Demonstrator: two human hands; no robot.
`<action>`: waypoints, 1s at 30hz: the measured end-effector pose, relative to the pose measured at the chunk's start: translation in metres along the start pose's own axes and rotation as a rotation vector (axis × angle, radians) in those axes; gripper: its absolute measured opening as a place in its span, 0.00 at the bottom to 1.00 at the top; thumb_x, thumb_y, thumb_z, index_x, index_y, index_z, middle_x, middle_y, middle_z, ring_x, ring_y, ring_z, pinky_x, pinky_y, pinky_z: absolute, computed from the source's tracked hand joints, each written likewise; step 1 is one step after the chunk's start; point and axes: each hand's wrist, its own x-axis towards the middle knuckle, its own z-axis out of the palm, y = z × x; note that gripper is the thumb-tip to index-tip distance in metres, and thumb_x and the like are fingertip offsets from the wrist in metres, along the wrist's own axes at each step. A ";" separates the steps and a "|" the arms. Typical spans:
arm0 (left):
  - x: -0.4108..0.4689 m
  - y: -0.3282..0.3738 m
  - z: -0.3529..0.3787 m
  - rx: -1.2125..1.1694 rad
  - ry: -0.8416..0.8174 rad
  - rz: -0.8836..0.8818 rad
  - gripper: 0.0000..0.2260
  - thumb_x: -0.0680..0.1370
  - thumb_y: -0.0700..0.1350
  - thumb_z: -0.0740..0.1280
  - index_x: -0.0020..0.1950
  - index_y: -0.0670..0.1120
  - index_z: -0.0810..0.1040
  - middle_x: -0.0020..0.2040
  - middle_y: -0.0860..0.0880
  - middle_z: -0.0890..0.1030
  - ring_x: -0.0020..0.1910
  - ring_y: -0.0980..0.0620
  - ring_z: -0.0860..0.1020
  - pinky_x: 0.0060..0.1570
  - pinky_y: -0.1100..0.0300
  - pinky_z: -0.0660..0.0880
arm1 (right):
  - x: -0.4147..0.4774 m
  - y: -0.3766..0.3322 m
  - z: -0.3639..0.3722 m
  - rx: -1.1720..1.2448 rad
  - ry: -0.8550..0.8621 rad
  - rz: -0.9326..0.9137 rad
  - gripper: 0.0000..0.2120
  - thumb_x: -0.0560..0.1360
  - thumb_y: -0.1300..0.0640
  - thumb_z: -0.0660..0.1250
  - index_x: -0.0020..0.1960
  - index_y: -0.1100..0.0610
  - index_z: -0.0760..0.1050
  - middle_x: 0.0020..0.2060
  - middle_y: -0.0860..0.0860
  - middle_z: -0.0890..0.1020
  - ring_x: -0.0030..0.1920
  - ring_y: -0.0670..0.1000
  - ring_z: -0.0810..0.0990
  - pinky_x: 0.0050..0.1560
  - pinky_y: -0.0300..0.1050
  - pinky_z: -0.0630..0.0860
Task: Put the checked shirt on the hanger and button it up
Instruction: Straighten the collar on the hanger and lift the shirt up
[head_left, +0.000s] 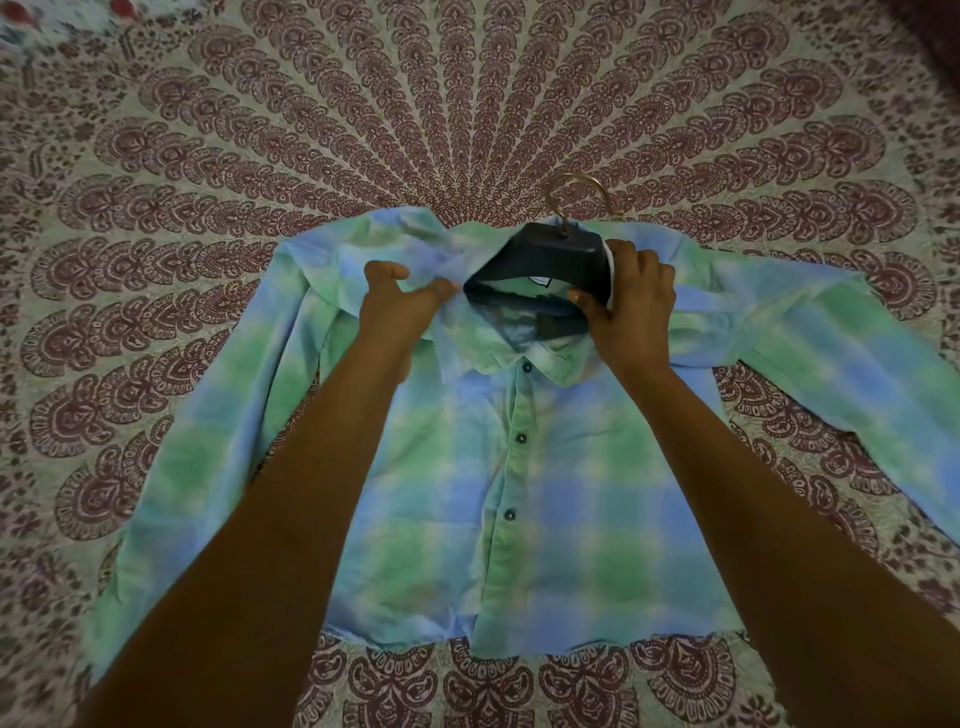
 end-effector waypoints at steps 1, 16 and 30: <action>-0.003 -0.006 0.005 -0.004 0.023 0.012 0.21 0.70 0.49 0.72 0.54 0.51 0.62 0.59 0.44 0.71 0.54 0.45 0.74 0.47 0.54 0.70 | 0.000 -0.001 -0.001 -0.005 -0.001 0.011 0.24 0.73 0.51 0.67 0.64 0.61 0.69 0.55 0.64 0.73 0.56 0.65 0.70 0.50 0.54 0.65; 0.009 -0.038 0.000 -0.465 -0.172 0.038 0.08 0.80 0.39 0.55 0.55 0.46 0.73 0.47 0.47 0.80 0.47 0.49 0.78 0.54 0.53 0.74 | -0.002 0.005 -0.008 -0.022 -0.013 0.031 0.25 0.73 0.50 0.67 0.65 0.61 0.67 0.57 0.64 0.73 0.57 0.65 0.69 0.51 0.55 0.66; 0.021 -0.032 -0.001 0.315 0.022 0.720 0.23 0.69 0.37 0.72 0.63 0.44 0.72 0.58 0.52 0.72 0.57 0.53 0.70 0.54 0.64 0.67 | -0.002 0.015 -0.010 -0.080 -0.047 0.022 0.25 0.72 0.49 0.68 0.64 0.58 0.69 0.54 0.61 0.77 0.56 0.64 0.72 0.52 0.54 0.67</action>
